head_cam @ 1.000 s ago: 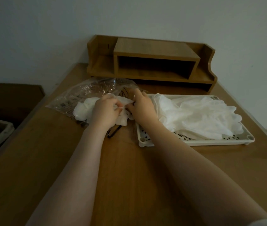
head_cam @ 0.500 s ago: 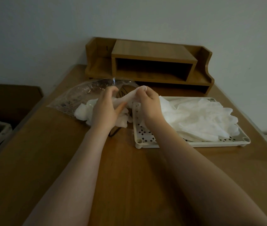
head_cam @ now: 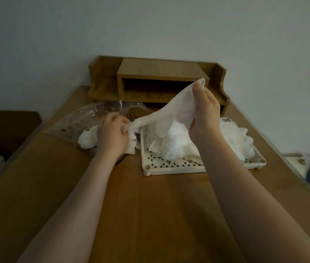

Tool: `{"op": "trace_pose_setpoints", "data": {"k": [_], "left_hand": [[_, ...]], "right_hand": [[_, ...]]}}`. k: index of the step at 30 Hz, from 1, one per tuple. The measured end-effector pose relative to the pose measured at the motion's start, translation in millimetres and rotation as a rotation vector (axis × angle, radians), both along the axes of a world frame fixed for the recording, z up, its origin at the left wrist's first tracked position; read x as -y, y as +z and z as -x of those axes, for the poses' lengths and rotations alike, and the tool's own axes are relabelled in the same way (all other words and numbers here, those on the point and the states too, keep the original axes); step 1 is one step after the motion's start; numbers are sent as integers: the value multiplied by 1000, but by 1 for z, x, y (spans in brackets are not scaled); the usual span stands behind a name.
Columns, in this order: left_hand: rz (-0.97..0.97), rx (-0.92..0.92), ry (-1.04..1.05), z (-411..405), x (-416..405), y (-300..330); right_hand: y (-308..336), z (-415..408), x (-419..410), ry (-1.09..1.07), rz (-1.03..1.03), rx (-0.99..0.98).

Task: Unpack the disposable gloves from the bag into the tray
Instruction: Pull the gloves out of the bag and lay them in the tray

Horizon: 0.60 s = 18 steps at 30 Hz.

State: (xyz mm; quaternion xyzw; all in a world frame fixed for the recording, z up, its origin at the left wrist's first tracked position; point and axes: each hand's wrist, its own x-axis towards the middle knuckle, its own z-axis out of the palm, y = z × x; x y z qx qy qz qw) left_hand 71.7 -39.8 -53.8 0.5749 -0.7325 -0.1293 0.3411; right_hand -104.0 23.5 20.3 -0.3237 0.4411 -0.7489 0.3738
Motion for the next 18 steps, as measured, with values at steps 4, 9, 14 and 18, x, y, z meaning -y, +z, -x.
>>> {"op": "trace_pose_setpoints", "data": {"k": [4, 9, 14, 18], "left_hand": [[-28, -190, -284, 17, -28, 36], [-194, -588, -707, 56, -78, 95], [-210, -264, -600, 86, -88, 139], [-211, -179, -573, 97, -93, 151]], "right_hand": [[16, 23, -22, 166, -63, 31], [35, 41, -46, 327, -103, -380], [49, 58, -59, 305, -140, -589], [49, 81, -69, 458, -173, -445]]}}
